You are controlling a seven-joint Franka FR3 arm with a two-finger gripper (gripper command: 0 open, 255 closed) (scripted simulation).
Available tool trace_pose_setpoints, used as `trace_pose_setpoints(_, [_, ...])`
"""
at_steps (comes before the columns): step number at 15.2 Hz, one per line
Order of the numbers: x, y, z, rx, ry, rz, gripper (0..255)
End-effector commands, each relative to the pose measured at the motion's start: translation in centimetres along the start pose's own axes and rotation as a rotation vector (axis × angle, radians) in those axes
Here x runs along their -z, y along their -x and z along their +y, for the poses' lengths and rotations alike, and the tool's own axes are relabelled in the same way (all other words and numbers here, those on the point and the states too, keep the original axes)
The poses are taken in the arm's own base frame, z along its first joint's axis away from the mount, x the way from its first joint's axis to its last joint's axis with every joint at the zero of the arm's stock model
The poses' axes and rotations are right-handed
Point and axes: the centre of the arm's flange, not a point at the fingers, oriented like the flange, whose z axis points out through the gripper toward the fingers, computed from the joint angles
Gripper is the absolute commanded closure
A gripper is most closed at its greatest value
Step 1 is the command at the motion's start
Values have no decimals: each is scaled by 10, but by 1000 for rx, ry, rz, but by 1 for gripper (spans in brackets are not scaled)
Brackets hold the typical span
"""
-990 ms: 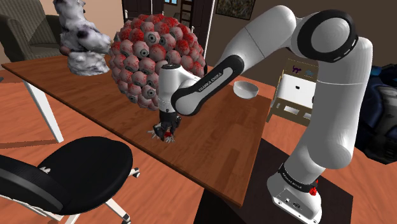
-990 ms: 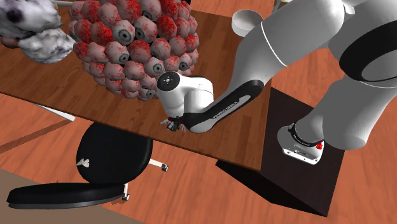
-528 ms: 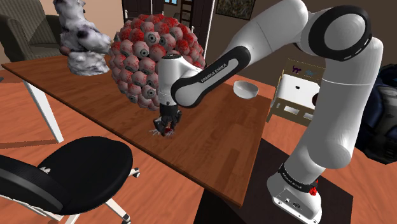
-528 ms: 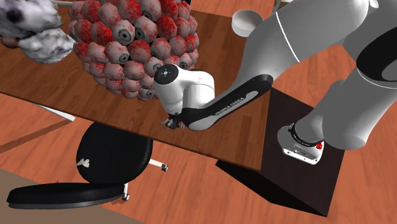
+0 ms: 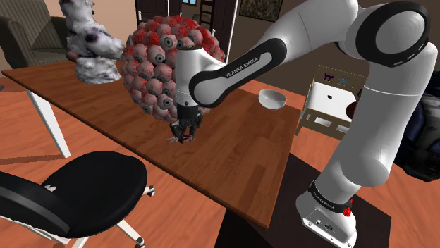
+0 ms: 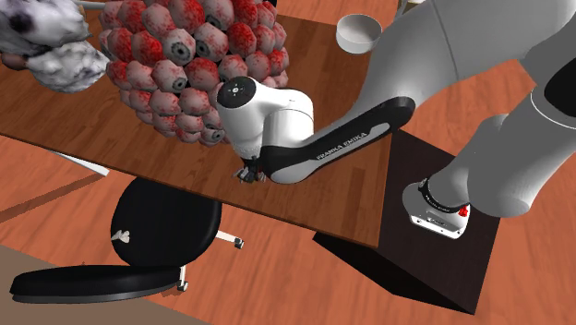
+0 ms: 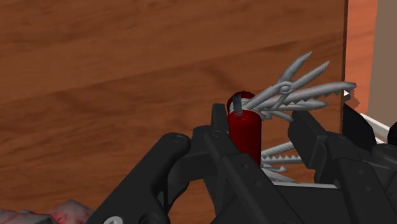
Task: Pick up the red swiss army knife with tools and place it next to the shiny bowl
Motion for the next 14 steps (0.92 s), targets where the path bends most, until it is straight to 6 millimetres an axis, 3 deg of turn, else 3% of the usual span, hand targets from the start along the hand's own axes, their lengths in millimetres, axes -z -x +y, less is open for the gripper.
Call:
trace_pose_setpoints(1, [13, -3, 2, -4, -2, 8, 255])
trace_pose_setpoints(11, [63, -2, 2, -4, -2, 8, 255])
trace_pose_setpoints(14, [63, -14, 40, -4, -2, 8, 255])
